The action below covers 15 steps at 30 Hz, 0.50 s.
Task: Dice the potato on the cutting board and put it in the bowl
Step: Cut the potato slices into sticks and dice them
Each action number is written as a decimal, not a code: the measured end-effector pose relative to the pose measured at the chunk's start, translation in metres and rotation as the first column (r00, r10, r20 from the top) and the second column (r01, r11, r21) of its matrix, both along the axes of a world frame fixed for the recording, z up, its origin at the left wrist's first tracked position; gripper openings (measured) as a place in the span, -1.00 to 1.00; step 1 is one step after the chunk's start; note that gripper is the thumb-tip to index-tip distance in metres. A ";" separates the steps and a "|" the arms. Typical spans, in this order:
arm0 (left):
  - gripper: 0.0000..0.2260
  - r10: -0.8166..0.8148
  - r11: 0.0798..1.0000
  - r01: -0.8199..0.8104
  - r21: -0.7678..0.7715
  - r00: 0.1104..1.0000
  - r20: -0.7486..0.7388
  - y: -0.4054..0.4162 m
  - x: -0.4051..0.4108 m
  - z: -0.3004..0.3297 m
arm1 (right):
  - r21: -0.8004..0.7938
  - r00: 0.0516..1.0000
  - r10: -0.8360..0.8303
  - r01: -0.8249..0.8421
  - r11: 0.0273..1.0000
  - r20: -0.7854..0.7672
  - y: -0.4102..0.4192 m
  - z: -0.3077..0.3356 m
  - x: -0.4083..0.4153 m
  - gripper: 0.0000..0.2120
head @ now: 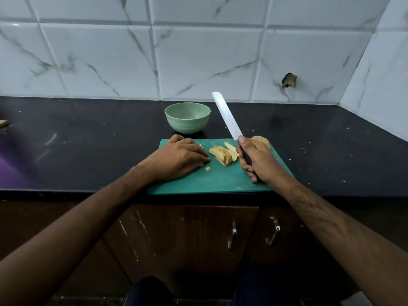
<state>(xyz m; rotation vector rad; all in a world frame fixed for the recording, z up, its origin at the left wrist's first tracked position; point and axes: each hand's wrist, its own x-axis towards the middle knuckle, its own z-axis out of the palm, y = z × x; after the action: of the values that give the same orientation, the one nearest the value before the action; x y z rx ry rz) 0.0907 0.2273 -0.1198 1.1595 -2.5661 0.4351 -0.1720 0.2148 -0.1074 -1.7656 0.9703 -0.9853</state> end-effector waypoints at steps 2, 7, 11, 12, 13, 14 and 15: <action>-0.64 0.034 0.999 -0.035 -0.021 0.998 -0.051 -0.008 0.004 -0.003 | -0.004 1.000 0.006 -0.006 1.000 0.005 -0.001 -0.001 -0.001 -0.58; -0.74 0.058 0.993 -0.072 -0.092 0.987 -0.148 -0.019 -0.001 -0.003 | 0.004 1.000 0.018 -0.018 1.000 0.010 -0.002 -0.004 -0.001 -0.58; -0.75 -0.100 0.992 0.115 0.052 0.969 -0.224 -0.009 -0.016 0.002 | 0.008 0.999 0.037 -0.037 0.999 0.028 -0.004 -0.003 -0.002 -0.59; -0.76 -0.126 0.988 0.140 0.059 0.972 -0.198 -0.009 -0.018 0.001 | 0.009 0.999 0.038 -0.039 0.999 0.031 -0.005 -0.003 -0.003 -0.59; -0.77 -0.133 0.988 0.145 0.058 0.975 -0.178 -0.010 -0.019 0.000 | 0.010 0.999 0.038 -0.038 0.999 0.032 -0.005 -0.003 -0.003 -0.58; -0.80 -0.116 0.991 0.125 0.044 0.978 -0.175 -0.012 -0.017 -0.002 | 0.009 0.999 0.039 -0.039 0.999 0.031 -0.005 -0.003 -0.003 -0.58; -0.82 -0.080 0.996 0.086 0.024 0.979 -0.187 -0.015 -0.015 -0.003 | 0.011 0.999 0.040 -0.040 0.999 0.031 -0.005 -0.004 -0.003 -0.58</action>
<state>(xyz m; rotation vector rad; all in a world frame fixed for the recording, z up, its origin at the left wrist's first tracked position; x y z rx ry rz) 0.0753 0.2125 -0.1230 1.0462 -2.4564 0.2544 -0.1753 0.2095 -0.1109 -1.7488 0.9166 -0.9765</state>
